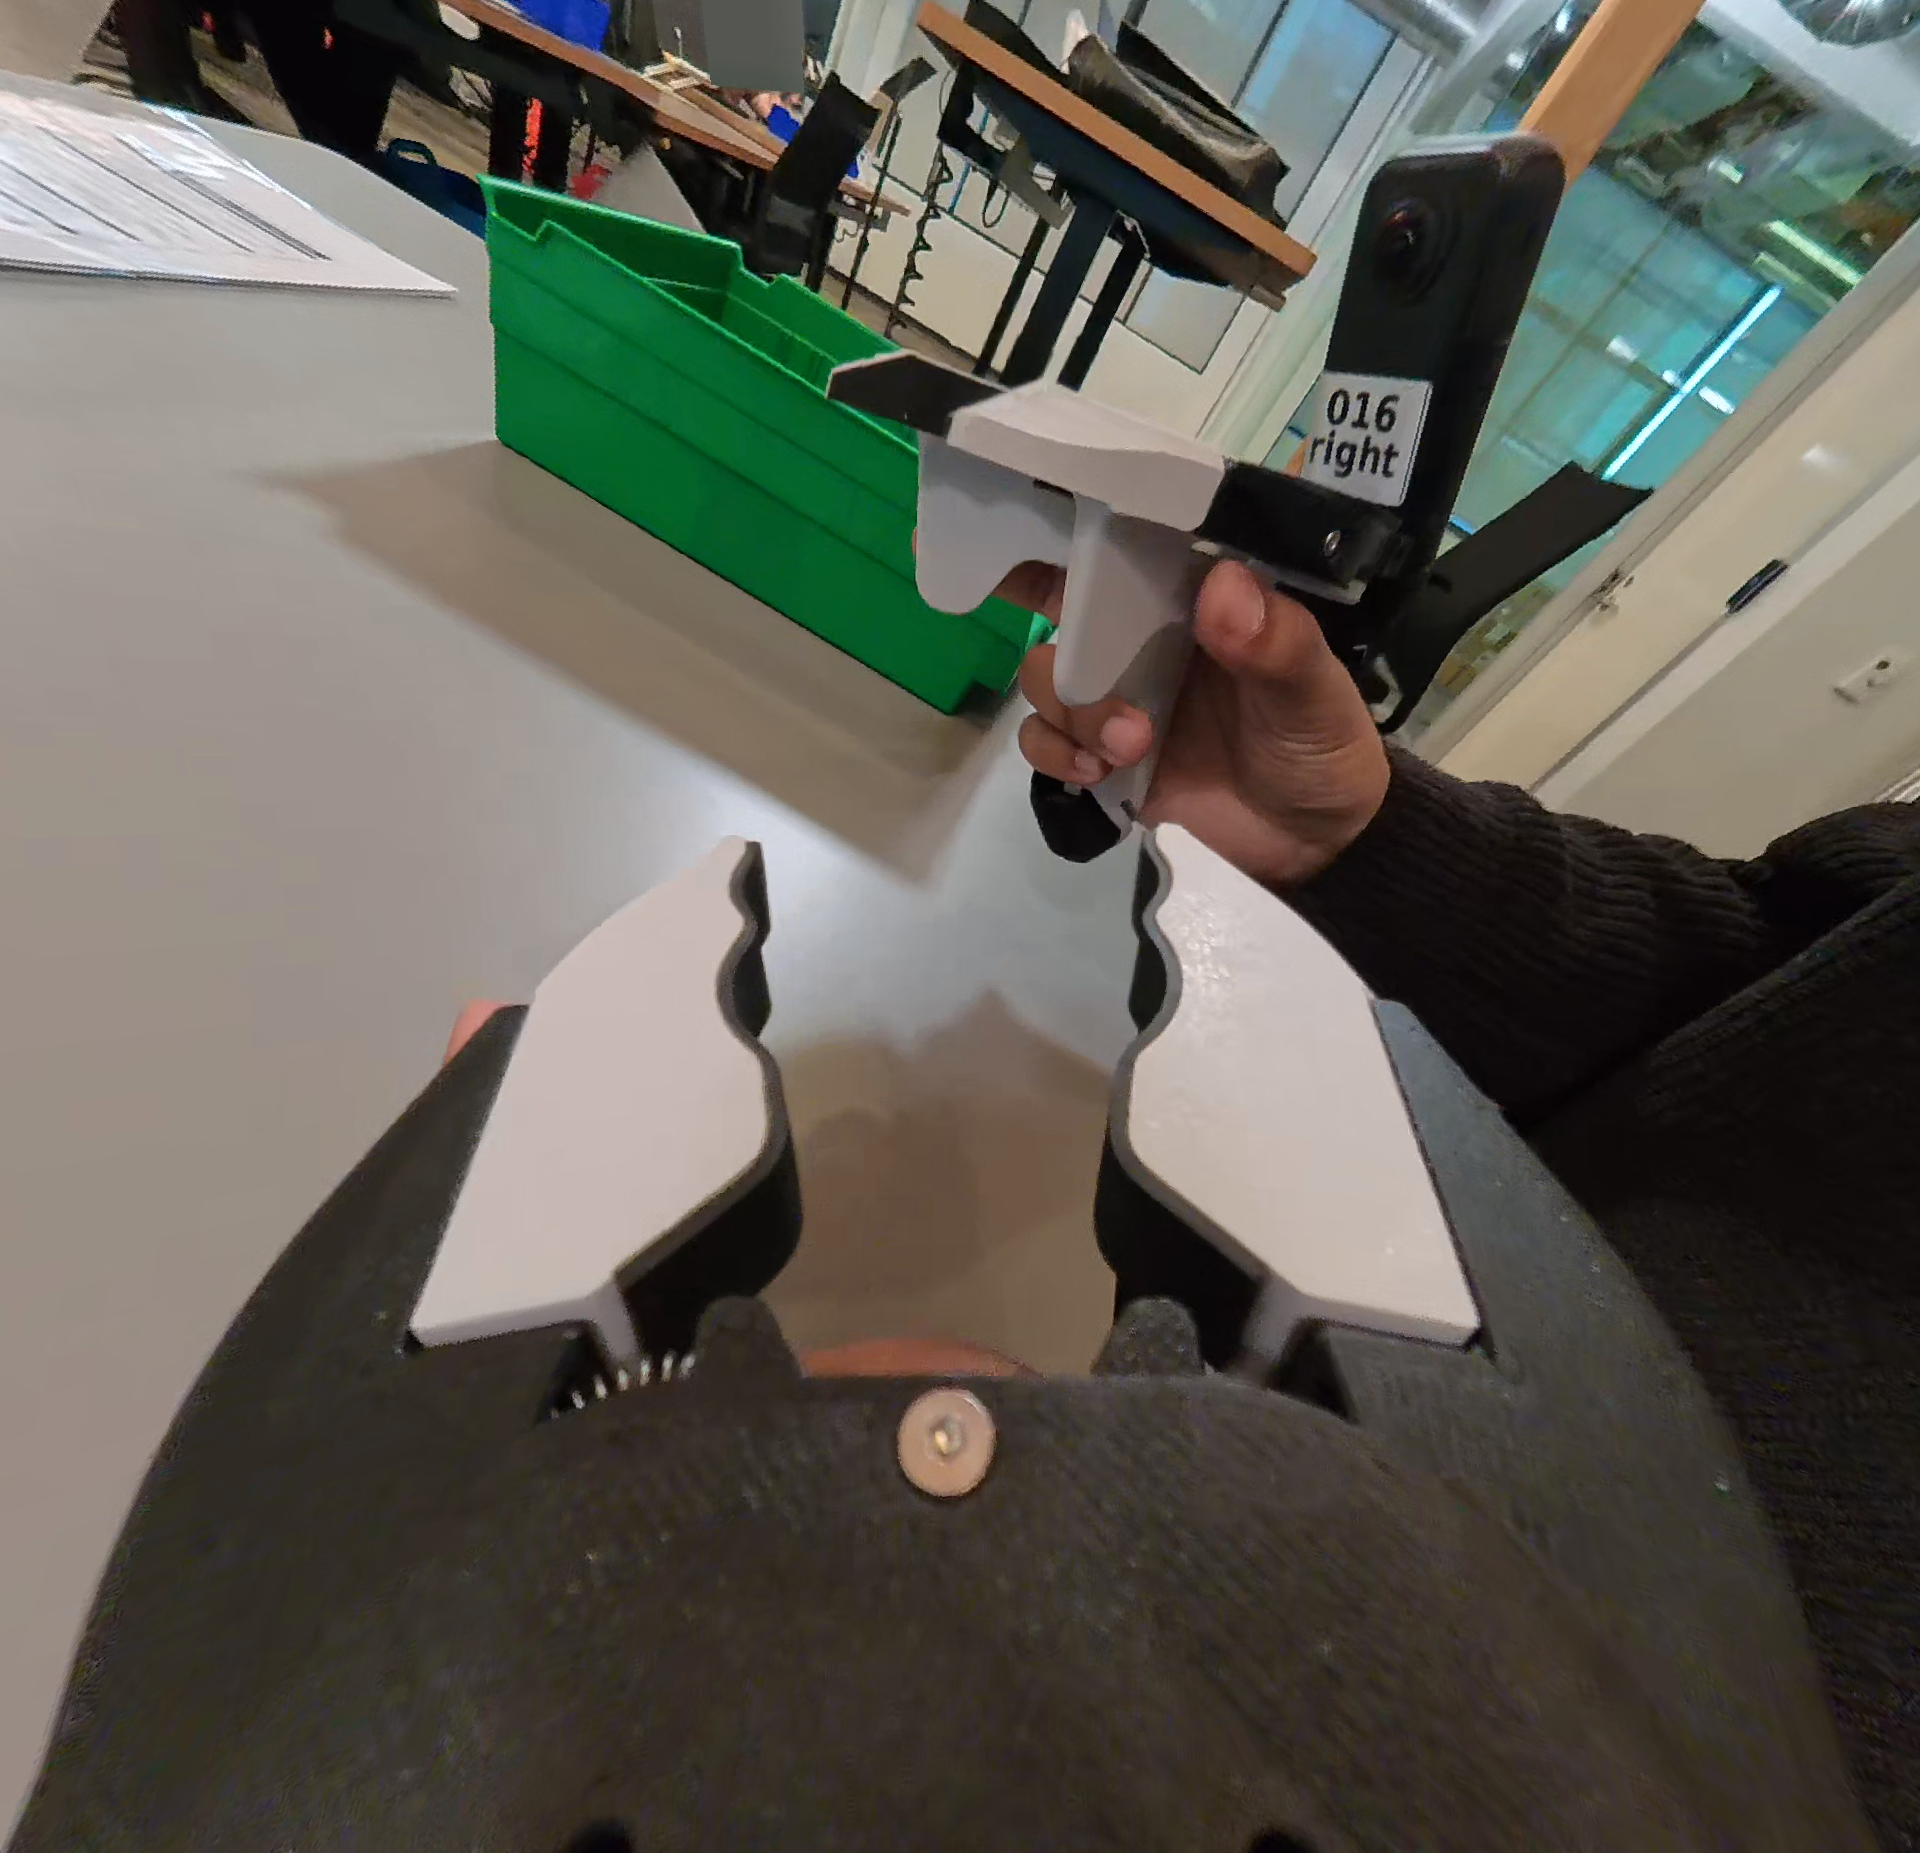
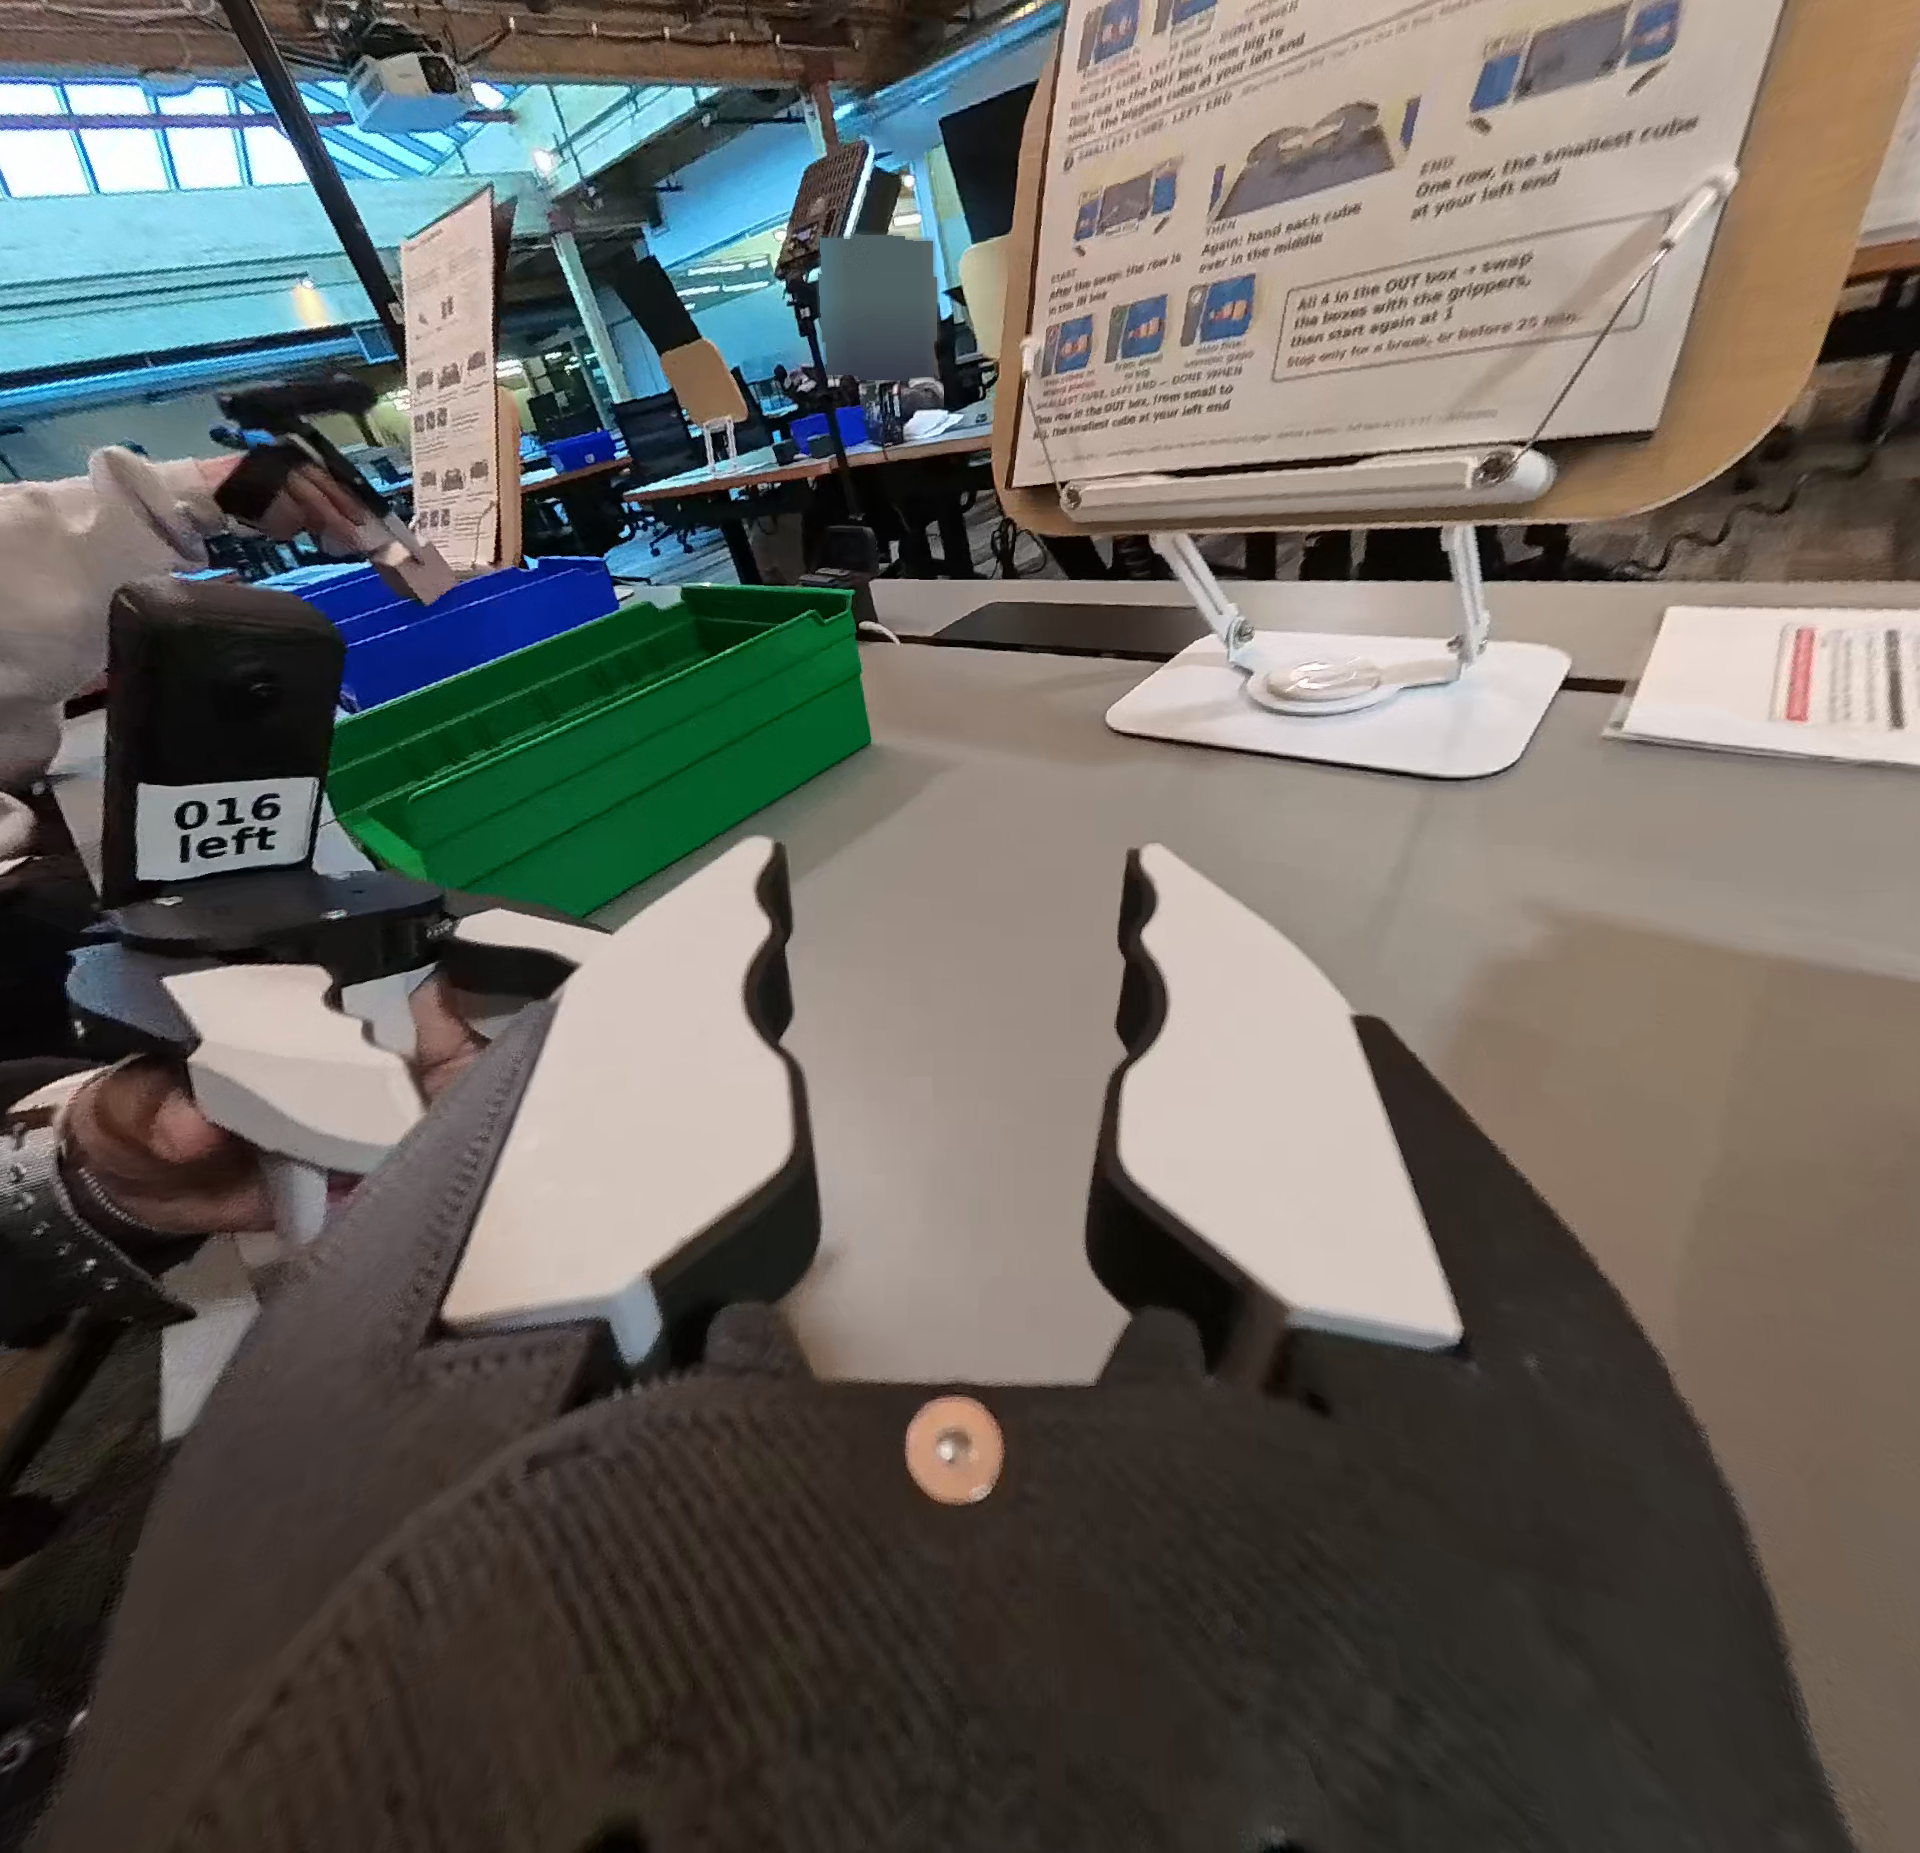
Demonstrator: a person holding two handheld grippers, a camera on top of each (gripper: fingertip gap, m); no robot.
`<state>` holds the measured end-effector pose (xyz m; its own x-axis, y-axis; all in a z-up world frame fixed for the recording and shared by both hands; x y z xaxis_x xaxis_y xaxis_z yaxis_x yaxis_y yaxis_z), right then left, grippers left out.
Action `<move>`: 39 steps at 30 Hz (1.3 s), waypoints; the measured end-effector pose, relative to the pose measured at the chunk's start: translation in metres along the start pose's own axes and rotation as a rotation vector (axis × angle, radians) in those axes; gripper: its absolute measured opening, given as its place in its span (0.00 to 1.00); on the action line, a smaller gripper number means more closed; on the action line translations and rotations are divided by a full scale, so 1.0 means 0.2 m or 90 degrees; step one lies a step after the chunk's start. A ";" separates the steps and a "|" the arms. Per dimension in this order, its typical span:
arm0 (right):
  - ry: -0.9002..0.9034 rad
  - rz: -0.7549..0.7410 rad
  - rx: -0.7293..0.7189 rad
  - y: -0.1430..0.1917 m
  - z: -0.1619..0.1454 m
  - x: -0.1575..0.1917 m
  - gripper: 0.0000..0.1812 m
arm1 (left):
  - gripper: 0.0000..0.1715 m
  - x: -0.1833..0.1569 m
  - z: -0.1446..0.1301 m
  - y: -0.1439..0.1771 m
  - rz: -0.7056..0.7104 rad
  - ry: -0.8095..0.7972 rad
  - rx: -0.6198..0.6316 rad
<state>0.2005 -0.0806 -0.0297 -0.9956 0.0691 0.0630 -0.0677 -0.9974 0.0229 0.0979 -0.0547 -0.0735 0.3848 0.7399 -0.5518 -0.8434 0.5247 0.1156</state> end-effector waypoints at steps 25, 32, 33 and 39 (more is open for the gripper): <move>-0.038 0.083 0.031 -0.06 -0.07 0.13 0.43 | 0.38 0.56 0.63 1.15 0.769 -0.251 0.033; -0.048 0.098 0.042 -0.07 -0.09 0.15 0.43 | 0.39 0.65 0.59 1.27 0.854 -0.291 0.090; -0.045 0.098 0.043 -0.07 -0.09 0.16 0.43 | 0.39 0.66 0.58 1.28 0.857 -0.289 0.092; -0.036 0.100 0.050 -0.07 -0.09 0.16 0.43 | 0.38 0.67 0.56 1.30 0.871 -0.291 0.101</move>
<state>0.1675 -0.0639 -0.0465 -0.9882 -0.0840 0.1281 0.0955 -0.9917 0.0859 -0.0275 0.2280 -0.0247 -0.5625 0.7413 0.3661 -0.6035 -0.6708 0.4309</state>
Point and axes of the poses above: each gripper's, where its closed fingertips meet, y back along the fingers, z out of its top, x = y × z across the jaws, the point moved 2 cm from there along y, back along the fingers, and after that the axes turned 8 degrees about y, right-handed, at the moved point
